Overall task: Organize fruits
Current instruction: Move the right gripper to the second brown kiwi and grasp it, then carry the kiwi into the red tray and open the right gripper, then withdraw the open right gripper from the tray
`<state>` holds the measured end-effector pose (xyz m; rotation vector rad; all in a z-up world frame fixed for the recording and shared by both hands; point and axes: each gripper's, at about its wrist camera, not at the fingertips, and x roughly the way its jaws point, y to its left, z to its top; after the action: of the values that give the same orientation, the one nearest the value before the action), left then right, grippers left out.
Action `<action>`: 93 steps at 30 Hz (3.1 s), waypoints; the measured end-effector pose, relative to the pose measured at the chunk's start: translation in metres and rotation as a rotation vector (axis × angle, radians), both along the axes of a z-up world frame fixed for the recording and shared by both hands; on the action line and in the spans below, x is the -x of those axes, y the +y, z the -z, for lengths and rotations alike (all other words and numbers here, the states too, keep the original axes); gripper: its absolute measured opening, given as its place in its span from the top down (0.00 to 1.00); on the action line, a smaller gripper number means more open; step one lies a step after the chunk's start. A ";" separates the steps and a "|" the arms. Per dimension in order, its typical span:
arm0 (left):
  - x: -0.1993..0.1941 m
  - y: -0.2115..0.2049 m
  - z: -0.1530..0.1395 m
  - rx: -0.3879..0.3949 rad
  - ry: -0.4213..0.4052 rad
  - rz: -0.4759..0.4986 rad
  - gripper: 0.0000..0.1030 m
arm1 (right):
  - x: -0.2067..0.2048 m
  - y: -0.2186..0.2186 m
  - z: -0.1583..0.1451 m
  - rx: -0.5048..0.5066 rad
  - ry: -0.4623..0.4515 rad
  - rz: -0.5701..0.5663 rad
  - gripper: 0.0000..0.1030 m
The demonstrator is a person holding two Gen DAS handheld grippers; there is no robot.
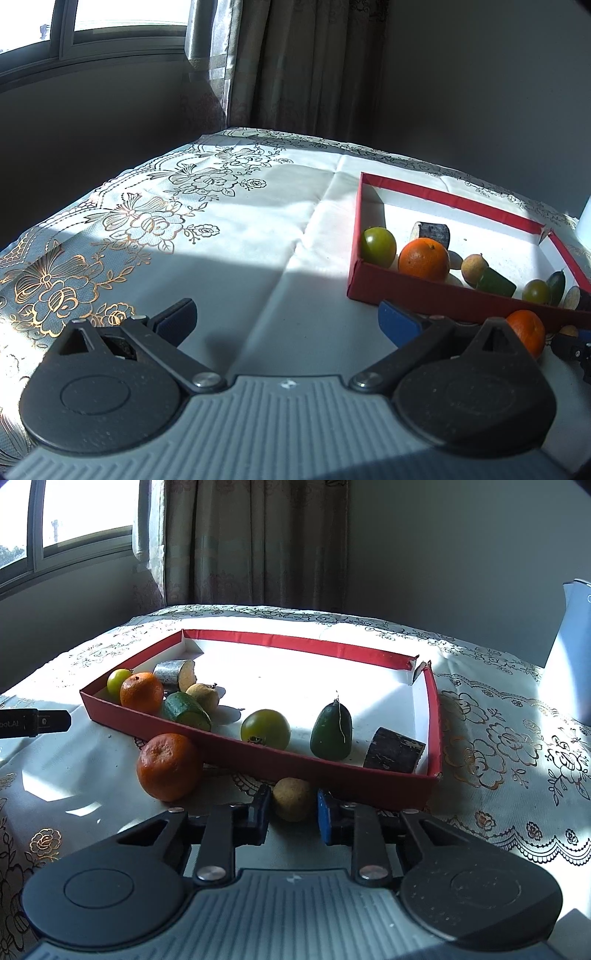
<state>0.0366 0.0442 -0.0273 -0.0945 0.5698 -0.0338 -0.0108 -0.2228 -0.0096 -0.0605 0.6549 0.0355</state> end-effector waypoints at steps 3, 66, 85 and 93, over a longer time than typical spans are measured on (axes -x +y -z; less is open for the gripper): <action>0.000 0.000 0.000 0.000 0.000 0.000 0.00 | 0.000 0.002 0.000 0.013 -0.004 0.001 0.76; -0.002 -0.002 0.002 -0.030 0.019 -0.017 0.00 | -0.083 -0.012 -0.013 -0.107 -0.058 0.004 0.75; -0.002 -0.001 0.003 -0.040 0.026 -0.026 0.00 | 0.025 -0.060 -0.027 -0.169 -0.146 0.074 0.25; -0.001 -0.002 0.003 -0.050 0.031 -0.034 0.00 | 0.027 -0.075 -0.002 -0.172 -0.032 0.109 0.25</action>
<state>0.0381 0.0418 -0.0305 -0.0557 0.5993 0.0150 -0.0374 -0.2978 -0.0074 0.1400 0.6202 -0.0148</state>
